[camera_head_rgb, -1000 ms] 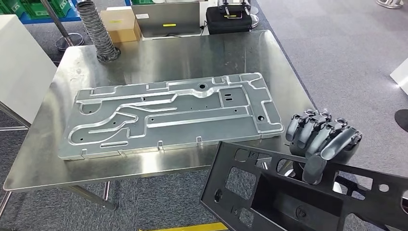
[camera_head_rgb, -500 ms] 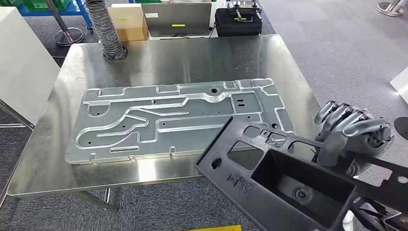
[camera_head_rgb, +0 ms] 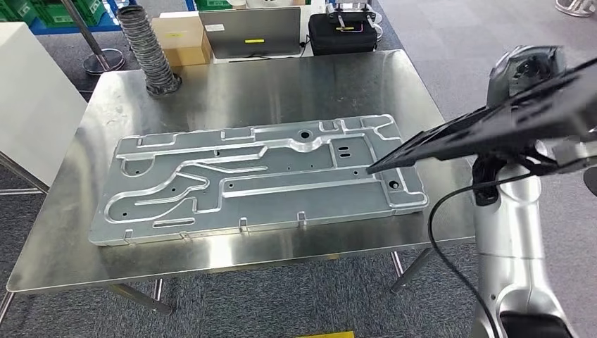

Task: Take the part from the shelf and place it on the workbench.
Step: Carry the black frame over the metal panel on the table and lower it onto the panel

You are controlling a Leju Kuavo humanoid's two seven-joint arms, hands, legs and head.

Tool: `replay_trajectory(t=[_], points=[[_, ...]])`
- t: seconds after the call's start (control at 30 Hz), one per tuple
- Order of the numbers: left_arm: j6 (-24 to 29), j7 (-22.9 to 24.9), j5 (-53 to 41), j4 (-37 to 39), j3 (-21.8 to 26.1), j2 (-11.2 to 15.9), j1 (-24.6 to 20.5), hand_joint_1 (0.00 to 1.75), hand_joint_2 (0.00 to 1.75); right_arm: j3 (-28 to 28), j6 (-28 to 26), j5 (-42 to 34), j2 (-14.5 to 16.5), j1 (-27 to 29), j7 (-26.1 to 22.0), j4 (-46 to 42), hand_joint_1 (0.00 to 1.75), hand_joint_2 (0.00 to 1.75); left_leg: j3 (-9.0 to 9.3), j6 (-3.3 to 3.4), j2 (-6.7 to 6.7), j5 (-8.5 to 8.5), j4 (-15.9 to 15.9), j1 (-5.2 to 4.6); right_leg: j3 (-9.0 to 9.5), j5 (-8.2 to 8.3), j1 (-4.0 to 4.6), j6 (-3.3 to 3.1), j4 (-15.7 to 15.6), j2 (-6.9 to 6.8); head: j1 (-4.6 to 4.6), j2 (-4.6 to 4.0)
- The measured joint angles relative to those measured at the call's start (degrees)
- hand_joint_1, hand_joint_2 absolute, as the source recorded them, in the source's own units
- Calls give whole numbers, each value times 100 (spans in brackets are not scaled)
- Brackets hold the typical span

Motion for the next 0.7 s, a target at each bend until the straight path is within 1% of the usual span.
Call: replay_trajectory(t=[0.03,0.07,0.1,0.13,0.2,0.23,0.27,0.3,0.33,0.37,0.4,0.43,0.47,0.5,0.53,0.57,0.6,0.63,0.67,0.7], points=[[-7,-4,-13,0,-9,6,2,0,175,-41,-72,133,-62,-181,11,262,169,175,186,5,6,231,-420,11,11,-17,-2,22,10,-2,0,0],[-11,-8,-24,0,-18,12,1,0,175,-73,-155,272,-119,-348,31,504,169,175,375,21,13,404,-832,10,9,-34,6,50,29,-4,0,0],[-15,-11,-32,0,-25,16,-4,0,175,-91,-228,397,-164,-486,55,711,169,175,500,47,16,501,-1117,5,-3,-43,13,80,43,-4,0,-1],[-19,-14,-36,0,-33,19,-7,0,175,-102,-291,502,-199,-603,77,892,169,175,558,75,17,530,-1270,-2,-22,-46,23,109,53,-4,1,-1],[-26,-18,-39,0,-59,21,-8,0,175,-111,-408,693,-247,-776,115,1183,169,175,551,143,10,515,-1305,-14,-42,-39,26,171,48,-5,1,-1],[-28,-22,-39,0,-74,21,-8,0,175,-111,-480,809,-263,-851,141,1300,169,175,558,177,7,525,-1327,-10,-43,-59,15,202,63,-6,1,-1],[-34,-29,-40,0,-88,21,-12,0,175,-109,-573,961,-274,-945,177,1419,169,175,568,215,6,534,-1349,-6,-79,-122,2,229,146,-6,1,0],[-40,-39,-40,0,-98,21,-19,0,175,-100,-682,1141,-283,-1056,225,1551,169,175,579,248,5,544,-1369,2,-171,-241,-7,252,345,-4,1,0],[-47,-52,-41,0,-105,21,-26,0,175,-79,-798,1320,-293,-1169,275,1693,169,175,586,271,5,547,-1380,5,-330,-406,-16,269,673,-1,2,0],[-55,-65,-43,0,-110,21,-30,0,175,-52,-901,1484,-301,-1275,319,1836,169,175,585,287,6,543,-1379,2,-541,-578,-16,284,1080,1,2,-1],[-59,-74,-46,0,-113,21,-30,0,175,-17,-984,1618,-305,-1354,351,1972,169,175,585,296,6,538,-1376,0,-746,-702,-16,297,1462,2,2,-1],[-62,-83,-51,0,-114,21,-30,0,175,23,-1055,1738,-310,-1413,369,2105,169,175,588,301,5,531,-1371,-2,-890,-731,-18,304,1699,2,2,-1],[-65,-89,-60,0,-116,21,-31,0,175,72,-1125,1876,-315,-1467,381,2236,169,175,593,300,0,521,-1362,-2,-927,-641,-21,304,1707,2,2,-2],[-69,-93,-74,0,-119,21,-33,0,175,136,-1205,2041,-326,-1530,388,2372,169,175,600,294,-7,507,-1349,-2,-849,-448,-24,296,1477,2,2,-2],[-75,-95,-90,0,-123,20,-37,0,175,214,-1290,2224,-341,-1607,398,2513,169,175,606,281,-14,489,-1331,-2,-686,-205,-27,284,1080,2,2,-1],[-84,-95,-106,0,-131,20,-45,0,175,299,-1384,2420,-356,-1701,413,2664,169,175,604,260,-22,469,-1310,-10,-509,-29,-18,265,684,3,2,-2],[-94,-95,-123,1,-143,19,-55,0,175,391,-1483,2624,-368,-1801,433,2835,169,175,595,238,-26,453,-1290,-19,-378,82,-4,240,375,7,1,-1],[-102,-93,-136,1,-155,17,-67,0,175,488,-1582,2813,-374,-1893,452,3027,169,175,585,213,-28,443,-1278,-26,-310,118,13,216,205,13,1,-1],[-108,-92,-144,2,-167,15,-79,0,175,582,-1672,2973,-375,-1969,467,3225,169,175,578,186,-29,441,-1279,-30,-298,95,31,189,161,18,1,-2],[-111,-90,-152,2,-181,14,-92,0,175,671,-1742,3096,-374,-2023,473,3411,169,175,580,159,-29,442,-1286,-32,-302,102,30,157,140,22,1,-2]])
